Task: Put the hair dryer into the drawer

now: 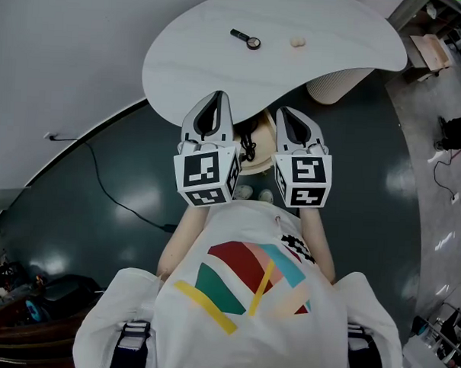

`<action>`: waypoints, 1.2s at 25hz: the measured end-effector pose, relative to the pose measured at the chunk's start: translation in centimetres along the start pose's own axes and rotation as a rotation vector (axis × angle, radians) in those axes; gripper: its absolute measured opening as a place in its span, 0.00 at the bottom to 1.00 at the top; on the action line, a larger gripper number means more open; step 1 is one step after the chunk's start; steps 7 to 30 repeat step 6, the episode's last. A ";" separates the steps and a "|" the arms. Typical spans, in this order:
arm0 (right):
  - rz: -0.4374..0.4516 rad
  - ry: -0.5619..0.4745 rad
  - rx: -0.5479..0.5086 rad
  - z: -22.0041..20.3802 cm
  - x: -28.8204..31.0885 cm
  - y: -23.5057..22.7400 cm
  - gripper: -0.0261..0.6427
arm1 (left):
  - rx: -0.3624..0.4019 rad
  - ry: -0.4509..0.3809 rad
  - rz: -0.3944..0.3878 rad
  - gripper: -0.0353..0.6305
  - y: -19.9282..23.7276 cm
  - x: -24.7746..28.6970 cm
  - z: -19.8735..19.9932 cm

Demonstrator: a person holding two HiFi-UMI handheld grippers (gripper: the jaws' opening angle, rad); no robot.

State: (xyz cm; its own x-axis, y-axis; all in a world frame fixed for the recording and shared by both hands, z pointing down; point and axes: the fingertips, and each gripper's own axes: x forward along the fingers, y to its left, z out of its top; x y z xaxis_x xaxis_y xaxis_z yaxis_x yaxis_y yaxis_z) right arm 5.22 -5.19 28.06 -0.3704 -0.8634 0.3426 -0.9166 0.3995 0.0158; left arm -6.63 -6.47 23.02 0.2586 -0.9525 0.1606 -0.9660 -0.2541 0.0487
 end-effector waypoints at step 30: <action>0.005 0.005 0.001 -0.2 -0.1 0.0 0.06 | -0.001 0.006 0.005 0.08 0.2 0.1 -0.1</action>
